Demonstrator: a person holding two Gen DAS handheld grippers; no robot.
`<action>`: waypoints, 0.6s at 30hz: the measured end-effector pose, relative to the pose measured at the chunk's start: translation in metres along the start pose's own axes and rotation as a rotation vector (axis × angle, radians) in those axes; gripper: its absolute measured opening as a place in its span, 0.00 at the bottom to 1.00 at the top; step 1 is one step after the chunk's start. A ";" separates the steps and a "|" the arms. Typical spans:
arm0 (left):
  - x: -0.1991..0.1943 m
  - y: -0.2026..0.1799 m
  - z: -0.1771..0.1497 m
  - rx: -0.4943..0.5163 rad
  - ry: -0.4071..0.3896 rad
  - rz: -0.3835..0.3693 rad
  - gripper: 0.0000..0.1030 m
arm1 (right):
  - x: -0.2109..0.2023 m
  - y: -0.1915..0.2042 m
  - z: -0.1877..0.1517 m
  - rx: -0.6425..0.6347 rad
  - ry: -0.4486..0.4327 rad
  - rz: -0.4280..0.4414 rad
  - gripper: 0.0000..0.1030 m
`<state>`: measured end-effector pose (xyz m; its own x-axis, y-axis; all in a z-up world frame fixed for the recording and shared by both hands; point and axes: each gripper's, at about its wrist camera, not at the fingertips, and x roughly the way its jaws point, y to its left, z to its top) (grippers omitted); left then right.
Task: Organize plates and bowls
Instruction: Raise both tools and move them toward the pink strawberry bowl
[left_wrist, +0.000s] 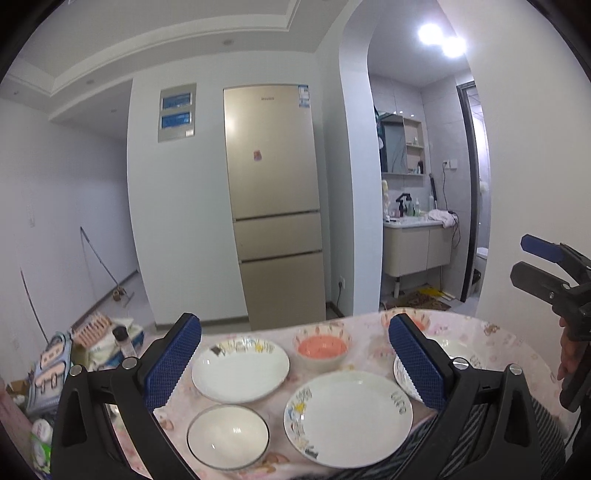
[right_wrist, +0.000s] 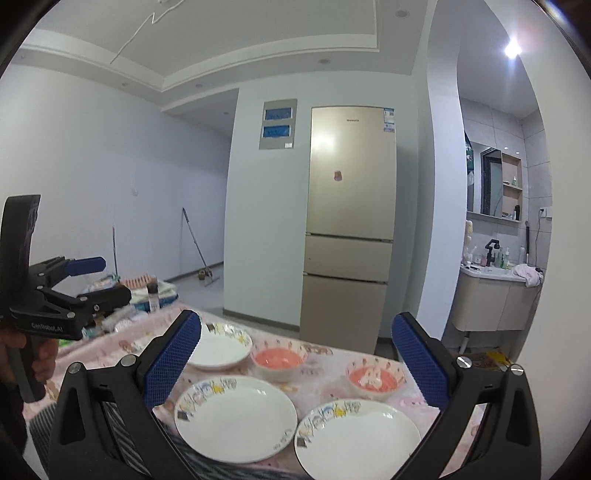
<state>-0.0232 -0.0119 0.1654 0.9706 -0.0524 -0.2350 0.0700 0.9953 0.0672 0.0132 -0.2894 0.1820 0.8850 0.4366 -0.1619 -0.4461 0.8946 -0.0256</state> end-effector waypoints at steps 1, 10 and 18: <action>0.000 -0.001 0.005 0.001 -0.003 0.001 1.00 | 0.001 -0.001 0.005 0.002 -0.008 0.000 1.00; 0.028 0.012 0.048 -0.129 0.036 -0.070 1.00 | 0.032 -0.012 0.037 0.040 -0.007 0.052 1.00; 0.076 0.029 0.070 -0.212 0.098 -0.119 1.00 | 0.075 -0.025 0.054 0.084 0.042 0.094 1.00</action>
<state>0.0683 0.0075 0.2175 0.9306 -0.1720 -0.3230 0.1221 0.9780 -0.1689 0.0979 -0.2738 0.2242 0.8324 0.5165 -0.2009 -0.5127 0.8553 0.0744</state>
